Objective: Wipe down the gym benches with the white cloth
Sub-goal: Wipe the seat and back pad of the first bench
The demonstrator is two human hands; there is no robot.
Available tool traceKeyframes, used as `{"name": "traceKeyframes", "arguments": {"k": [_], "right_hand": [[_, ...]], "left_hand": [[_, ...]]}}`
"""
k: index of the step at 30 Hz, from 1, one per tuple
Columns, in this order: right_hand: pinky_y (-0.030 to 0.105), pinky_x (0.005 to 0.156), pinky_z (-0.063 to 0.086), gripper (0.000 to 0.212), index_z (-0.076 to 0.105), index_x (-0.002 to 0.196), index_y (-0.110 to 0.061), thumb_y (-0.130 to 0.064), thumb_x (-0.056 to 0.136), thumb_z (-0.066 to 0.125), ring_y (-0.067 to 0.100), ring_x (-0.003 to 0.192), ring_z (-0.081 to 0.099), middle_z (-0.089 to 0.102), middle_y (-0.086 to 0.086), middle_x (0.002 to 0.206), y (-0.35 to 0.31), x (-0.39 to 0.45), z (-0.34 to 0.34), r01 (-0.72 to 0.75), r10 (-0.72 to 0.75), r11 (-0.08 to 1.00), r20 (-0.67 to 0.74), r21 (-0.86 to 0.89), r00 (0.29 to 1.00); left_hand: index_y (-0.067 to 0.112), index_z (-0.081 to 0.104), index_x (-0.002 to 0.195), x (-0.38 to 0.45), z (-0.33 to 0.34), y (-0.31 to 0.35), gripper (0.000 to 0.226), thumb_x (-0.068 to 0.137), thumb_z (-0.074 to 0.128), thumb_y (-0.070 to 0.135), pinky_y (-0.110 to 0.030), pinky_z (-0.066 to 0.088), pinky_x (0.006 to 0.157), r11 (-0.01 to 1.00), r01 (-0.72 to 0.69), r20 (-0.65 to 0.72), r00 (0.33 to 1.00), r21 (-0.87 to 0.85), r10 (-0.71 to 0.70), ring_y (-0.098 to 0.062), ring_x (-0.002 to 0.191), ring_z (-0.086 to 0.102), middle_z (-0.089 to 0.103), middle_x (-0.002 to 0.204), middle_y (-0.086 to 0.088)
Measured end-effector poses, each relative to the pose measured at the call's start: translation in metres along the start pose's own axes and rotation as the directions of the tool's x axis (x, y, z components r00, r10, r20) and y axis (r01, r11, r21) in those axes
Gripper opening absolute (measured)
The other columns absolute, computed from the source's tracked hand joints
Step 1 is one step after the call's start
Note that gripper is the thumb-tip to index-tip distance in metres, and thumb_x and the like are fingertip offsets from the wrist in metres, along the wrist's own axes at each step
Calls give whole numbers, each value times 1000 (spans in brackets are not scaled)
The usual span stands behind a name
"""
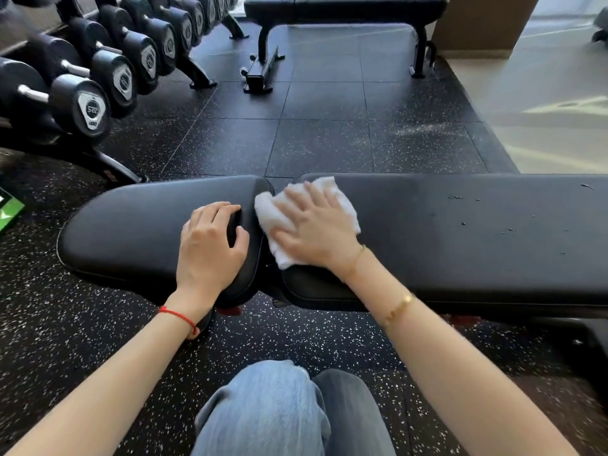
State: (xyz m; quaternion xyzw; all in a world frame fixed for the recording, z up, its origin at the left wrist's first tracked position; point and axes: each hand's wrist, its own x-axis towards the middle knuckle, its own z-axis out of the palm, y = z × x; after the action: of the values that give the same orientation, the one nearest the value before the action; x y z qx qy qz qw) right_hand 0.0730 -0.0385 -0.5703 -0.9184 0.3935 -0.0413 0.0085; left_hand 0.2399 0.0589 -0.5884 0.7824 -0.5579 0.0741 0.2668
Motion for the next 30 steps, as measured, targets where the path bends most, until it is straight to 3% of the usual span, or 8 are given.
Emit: {"name": "traceKeyframes", "arguments": {"k": [3,7,10,12,19,23,26,30], "right_hand": [[44,122,6,61,25,155,-33,-57,100,29,21,152,11,17,-7,164,11,-42,1,18,-17,998,-15,67,1000],[31,118,-1,69,22,157,-30,-63,96,21,20,151,18,19,-6,165,78,-68,-5,-133,134,990,-36,38,990],[39,122,5,65,18,158,-28,-58,101,27,20,152,14,17,-5,166,126,-41,-13,-360,360,933,16,-4,933],[44,123,4,64,17,158,-28,-58,101,24,21,153,8,13,-5,166,124,-24,-12,-421,419,906,50,37,907],[35,118,0,67,23,155,-34,-63,95,19,18,150,14,19,-10,164,56,-106,-8,-124,130,985,-41,121,991],[40,123,7,74,11,157,-39,-70,89,6,15,152,12,13,-15,165,102,-121,-8,-251,251,968,11,20,968],[44,123,5,68,12,158,-32,-62,97,16,20,152,11,14,-7,166,145,-82,-18,-425,426,905,33,-37,904],[46,123,4,65,15,158,-30,-58,101,25,19,152,8,12,-6,166,133,-58,-14,-356,355,934,51,12,933]], "left_hand": [[15,63,124,-1,0,-3,36,89,58,21,-41,41,105,1000,-7,2,1000,-16,7,-23,124,50,62,129,-2],[16,62,125,0,1,-6,36,90,58,22,-40,39,105,1000,-14,5,1000,-23,14,-21,125,49,61,130,-1],[14,61,126,-2,1,-4,37,91,57,22,-40,38,107,1000,-8,17,1000,-8,8,-23,126,49,60,131,-3],[13,61,128,-2,0,-3,37,92,57,21,-41,38,108,1000,-12,32,999,0,12,-24,127,49,59,133,-4],[17,62,126,0,-4,15,34,92,56,16,-41,39,107,991,-76,36,996,-114,81,-22,124,51,62,129,-1],[17,62,127,-2,4,37,34,94,56,18,-43,39,109,950,-249,107,956,-186,272,-22,125,52,62,130,0],[22,60,129,-2,9,38,35,94,56,23,-43,35,111,945,-304,163,933,-118,321,-20,128,51,60,131,4],[24,59,131,-3,10,33,38,93,56,25,-41,34,111,943,-321,169,928,-92,332,-18,125,51,62,129,6]]}}
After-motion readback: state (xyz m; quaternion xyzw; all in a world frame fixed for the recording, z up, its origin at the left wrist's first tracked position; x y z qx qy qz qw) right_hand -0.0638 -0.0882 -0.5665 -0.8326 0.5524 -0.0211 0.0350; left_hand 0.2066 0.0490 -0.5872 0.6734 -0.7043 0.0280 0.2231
